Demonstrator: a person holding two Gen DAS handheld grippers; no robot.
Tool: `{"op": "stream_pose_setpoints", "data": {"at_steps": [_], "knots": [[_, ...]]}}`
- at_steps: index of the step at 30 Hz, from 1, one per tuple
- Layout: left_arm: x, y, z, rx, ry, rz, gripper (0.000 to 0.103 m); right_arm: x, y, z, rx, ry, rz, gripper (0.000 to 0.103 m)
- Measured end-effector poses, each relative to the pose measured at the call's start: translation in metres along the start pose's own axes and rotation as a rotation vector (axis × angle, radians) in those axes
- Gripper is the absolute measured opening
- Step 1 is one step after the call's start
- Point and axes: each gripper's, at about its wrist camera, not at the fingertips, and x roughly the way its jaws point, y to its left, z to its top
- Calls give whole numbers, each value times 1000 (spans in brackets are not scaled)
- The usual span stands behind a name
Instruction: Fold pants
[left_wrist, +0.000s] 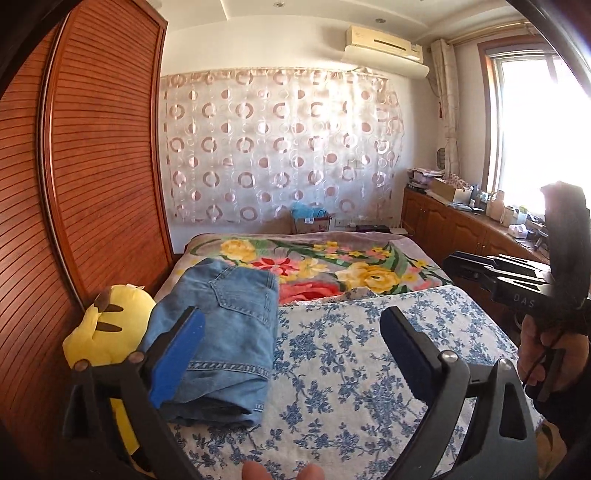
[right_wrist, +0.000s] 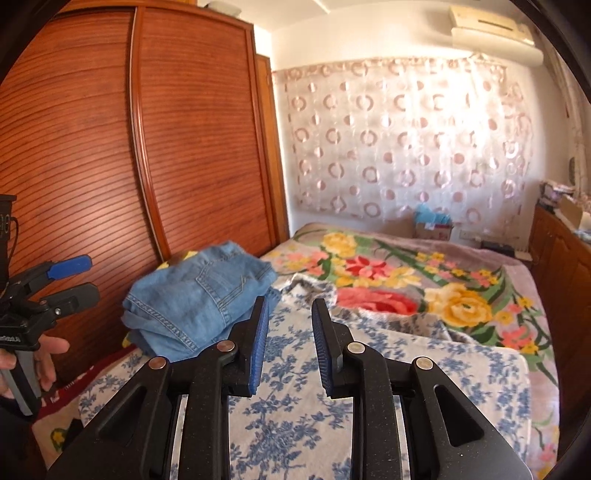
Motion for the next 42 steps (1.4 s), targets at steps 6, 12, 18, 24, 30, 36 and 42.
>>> {"op": "stream_pose_setpoints", "data": {"at_steps": [6, 12, 18, 24, 30, 36, 42], "knots": [[-17, -23, 3, 26, -26, -25, 96, -43, 1, 0, 2, -64, -65, 37], [-35, -48, 5, 40, -47, -35, 96, -81, 2, -6, 12, -106, -149, 53], [-56, -69, 6, 42, -77, -63, 96, -118, 1, -18, 24, -135, -252, 66], [-73, -83, 1, 50, -77, -64, 96, -157, 1, -30, 58, -167, -310, 70], [-90, -91, -11, 36, -67, -71, 96, -181, 1, -38, 80, -181, -337, 70], [-100, -95, -22, 28, -55, -65, 96, -194, 2, -49, 84, -172, -361, 70], [-104, -94, -34, 21, -41, -45, 96, -199, 10, -62, 90, -159, -372, 70]]}}
